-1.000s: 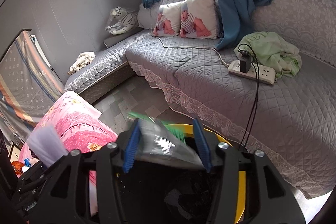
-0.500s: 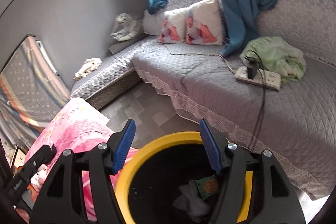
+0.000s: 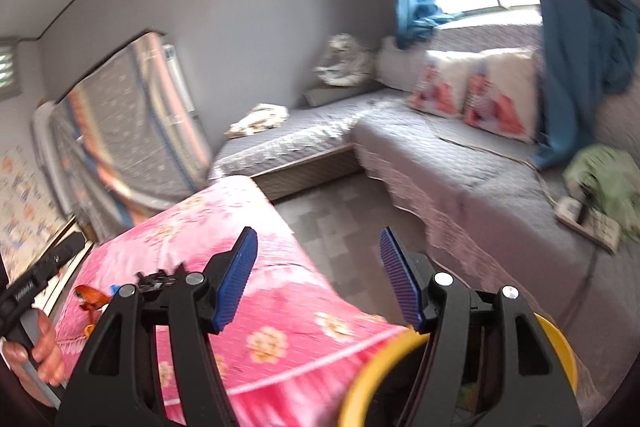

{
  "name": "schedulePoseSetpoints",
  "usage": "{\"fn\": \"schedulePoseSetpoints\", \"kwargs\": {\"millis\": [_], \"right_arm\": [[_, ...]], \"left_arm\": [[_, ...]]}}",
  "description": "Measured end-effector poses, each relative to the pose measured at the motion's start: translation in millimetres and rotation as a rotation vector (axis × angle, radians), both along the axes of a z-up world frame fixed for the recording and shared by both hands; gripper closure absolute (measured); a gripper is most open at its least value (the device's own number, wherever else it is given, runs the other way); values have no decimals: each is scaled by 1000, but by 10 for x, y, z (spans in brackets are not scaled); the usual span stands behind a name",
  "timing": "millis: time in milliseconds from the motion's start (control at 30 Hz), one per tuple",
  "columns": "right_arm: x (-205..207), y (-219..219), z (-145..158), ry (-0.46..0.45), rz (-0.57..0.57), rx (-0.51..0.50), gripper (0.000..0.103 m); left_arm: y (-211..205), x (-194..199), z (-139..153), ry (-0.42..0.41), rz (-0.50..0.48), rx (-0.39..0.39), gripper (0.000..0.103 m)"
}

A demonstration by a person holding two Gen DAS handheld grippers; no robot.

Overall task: Collect trash
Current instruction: 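Open both tools to drop the wrapper and foam net into the bin, then move both tools back over the bed toward the orange peels and tissues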

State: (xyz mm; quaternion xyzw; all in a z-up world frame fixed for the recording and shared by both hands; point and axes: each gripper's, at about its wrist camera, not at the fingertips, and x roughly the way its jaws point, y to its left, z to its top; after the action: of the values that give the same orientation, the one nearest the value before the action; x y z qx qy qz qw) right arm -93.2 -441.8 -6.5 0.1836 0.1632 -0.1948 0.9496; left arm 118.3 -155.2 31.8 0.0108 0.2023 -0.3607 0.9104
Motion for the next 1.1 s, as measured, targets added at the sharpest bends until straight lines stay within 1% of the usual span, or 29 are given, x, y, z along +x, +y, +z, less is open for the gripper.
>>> {"fn": "schedulePoseSetpoints", "kwargs": {"millis": [133, 200, 300, 367, 433, 567, 667, 867, 1100], "right_arm": [[359, 344, 133, -14, 110, -40, 41], [515, 529, 186, -17, 159, -62, 39], [731, 801, 229, -22, 233, -80, 39], [882, 976, 267, -23, 281, -89, 38], [991, 1124, 283, -22, 317, -101, 38], [1203, 1409, 276, -6, 396, -127, 35], [1322, 1614, 198, 24, 442, -142, 34], [1617, 1826, -85, 112, 524, -100, 34], [1857, 2017, -457, 190, 602, -63, 34]], "left_arm": [[459, 115, 93, -38, 132, 28, 33], [729, 181, 118, -37, 194, 28, 32], [1032, 254, 105, -5, 259, 18, 31], [1192, 292, 75, 10, 297, 32, 30], [1323, 313, 39, 11, 329, 46, 30], [1594, 308, -36, 20, 373, 48, 25], [1732, 297, -124, 30, 399, 51, 24], [1956, 340, -384, 62, 451, 85, 22], [2108, 445, -750, 151, 451, 109, 22]]}}
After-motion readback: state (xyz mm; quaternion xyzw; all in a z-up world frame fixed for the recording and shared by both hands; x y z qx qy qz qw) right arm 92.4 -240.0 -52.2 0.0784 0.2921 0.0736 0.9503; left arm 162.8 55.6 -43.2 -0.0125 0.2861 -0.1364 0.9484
